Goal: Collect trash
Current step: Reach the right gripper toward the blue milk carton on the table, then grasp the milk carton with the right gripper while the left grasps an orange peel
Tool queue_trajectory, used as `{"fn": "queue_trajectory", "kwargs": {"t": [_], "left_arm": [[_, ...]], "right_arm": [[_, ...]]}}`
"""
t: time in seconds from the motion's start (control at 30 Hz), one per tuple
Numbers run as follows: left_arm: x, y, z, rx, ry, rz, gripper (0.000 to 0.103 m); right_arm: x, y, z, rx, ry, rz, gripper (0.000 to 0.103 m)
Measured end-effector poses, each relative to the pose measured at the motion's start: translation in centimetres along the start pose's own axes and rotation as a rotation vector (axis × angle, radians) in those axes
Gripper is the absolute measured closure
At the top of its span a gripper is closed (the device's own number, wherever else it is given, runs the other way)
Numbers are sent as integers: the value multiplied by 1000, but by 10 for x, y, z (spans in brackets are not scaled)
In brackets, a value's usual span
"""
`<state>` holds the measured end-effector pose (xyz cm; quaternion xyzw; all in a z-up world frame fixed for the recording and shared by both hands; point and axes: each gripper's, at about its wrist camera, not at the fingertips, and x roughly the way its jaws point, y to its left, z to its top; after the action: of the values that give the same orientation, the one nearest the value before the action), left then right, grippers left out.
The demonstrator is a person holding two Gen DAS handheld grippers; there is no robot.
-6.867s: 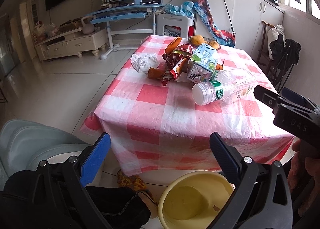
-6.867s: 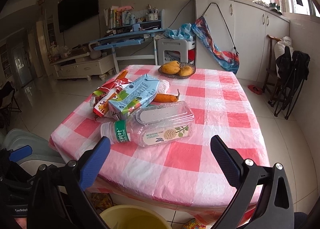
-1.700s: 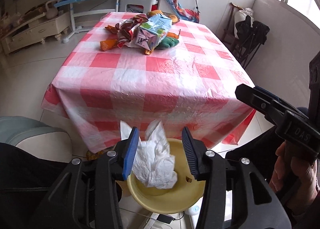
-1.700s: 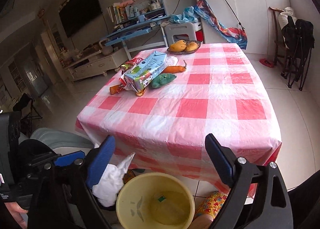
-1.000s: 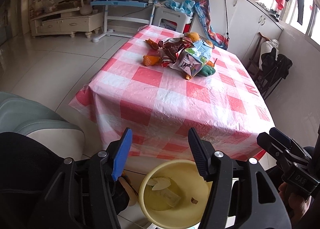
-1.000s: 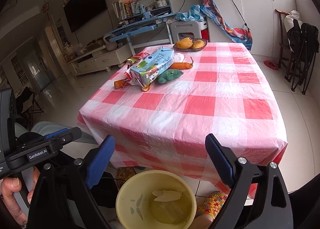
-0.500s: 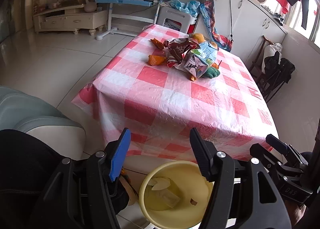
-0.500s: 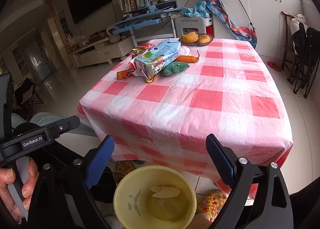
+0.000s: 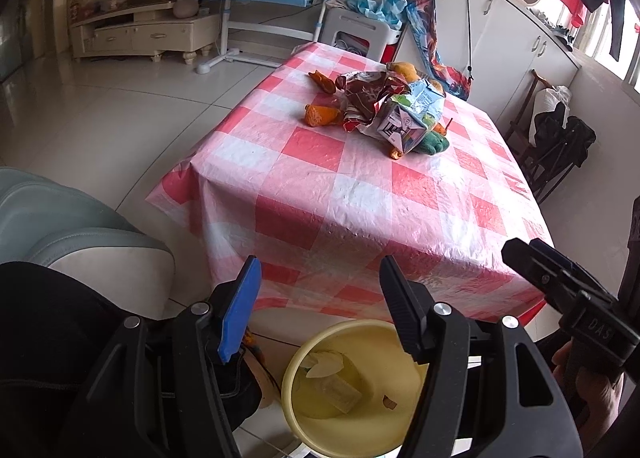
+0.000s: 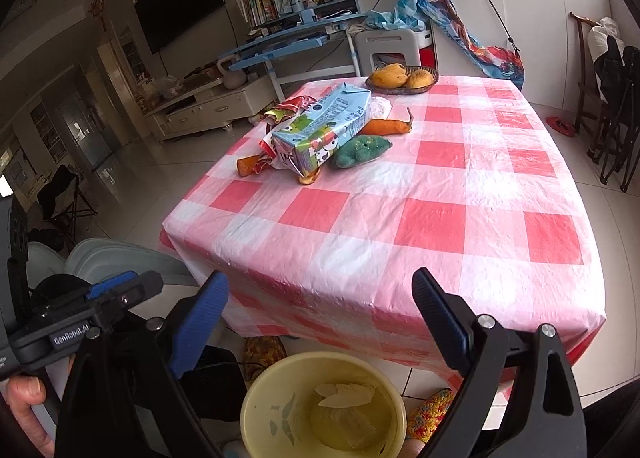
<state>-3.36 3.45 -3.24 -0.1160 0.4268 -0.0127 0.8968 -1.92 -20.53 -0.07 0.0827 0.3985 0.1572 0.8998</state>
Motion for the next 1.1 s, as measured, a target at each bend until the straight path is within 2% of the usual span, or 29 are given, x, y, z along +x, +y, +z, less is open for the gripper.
{"fn": "queue_trajectory", "kwargs": {"t": [0.13, 0.27, 0.53, 0.63, 0.77, 0.93, 1.1], "left_arm": [[3, -2, -1, 10, 13, 2, 44], [6, -2, 7, 10, 28, -14, 44], [20, 5, 67, 12, 19, 20, 43], [31, 9, 91, 9, 18, 40, 42], [53, 14, 118, 15, 47, 64, 41], [84, 10, 144, 70, 87, 89, 40], [118, 2, 161, 157, 128, 126, 40]], "right_arm": [[12, 3, 15, -29, 20, -4, 14], [19, 0, 34, -7, 23, 45, 14], [55, -16, 80, 161, 22, 117, 14], [76, -24, 93, 205, 33, 110, 14], [100, -29, 113, 186, 44, 80, 14], [131, -40, 125, 200, 94, 96, 14], [149, -53, 125, 250, 119, 163, 14]]}}
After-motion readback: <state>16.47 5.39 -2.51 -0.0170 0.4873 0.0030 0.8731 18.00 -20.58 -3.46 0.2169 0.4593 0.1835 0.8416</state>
